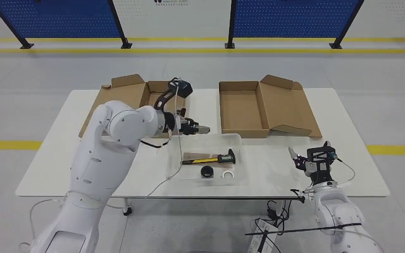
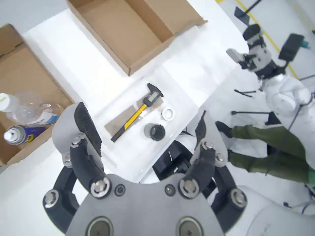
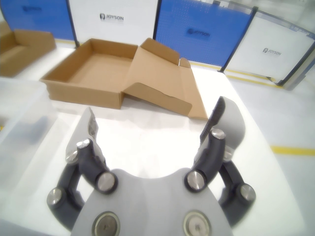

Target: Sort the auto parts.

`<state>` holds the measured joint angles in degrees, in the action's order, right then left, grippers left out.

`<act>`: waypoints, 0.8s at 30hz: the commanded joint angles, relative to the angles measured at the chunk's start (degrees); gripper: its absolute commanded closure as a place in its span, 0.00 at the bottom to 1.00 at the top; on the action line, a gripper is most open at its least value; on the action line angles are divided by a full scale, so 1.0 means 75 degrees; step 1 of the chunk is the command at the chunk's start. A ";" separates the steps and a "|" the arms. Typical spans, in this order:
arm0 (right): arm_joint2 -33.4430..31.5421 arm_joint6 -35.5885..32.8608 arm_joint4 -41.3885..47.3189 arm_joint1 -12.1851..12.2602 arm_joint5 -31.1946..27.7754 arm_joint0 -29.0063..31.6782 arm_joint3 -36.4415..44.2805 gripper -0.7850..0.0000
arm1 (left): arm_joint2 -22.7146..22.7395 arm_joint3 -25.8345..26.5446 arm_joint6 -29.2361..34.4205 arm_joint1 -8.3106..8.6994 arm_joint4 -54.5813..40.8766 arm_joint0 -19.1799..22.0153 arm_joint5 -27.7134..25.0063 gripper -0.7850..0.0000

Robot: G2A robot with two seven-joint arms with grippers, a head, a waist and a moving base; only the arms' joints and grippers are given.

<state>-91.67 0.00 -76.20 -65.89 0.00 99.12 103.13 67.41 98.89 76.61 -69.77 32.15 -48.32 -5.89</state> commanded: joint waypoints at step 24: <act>0.0000 0.0000 0.0000 0.0000 0.0000 0.0000 0.0000 0.00 | -0.0766 -0.0554 0.0800 0.0035 -0.1063 0.0045 -0.0746 0.00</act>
<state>-91.67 0.00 -76.20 -65.89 0.00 99.12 103.13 61.66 94.73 82.61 -69.51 24.18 -47.98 -11.48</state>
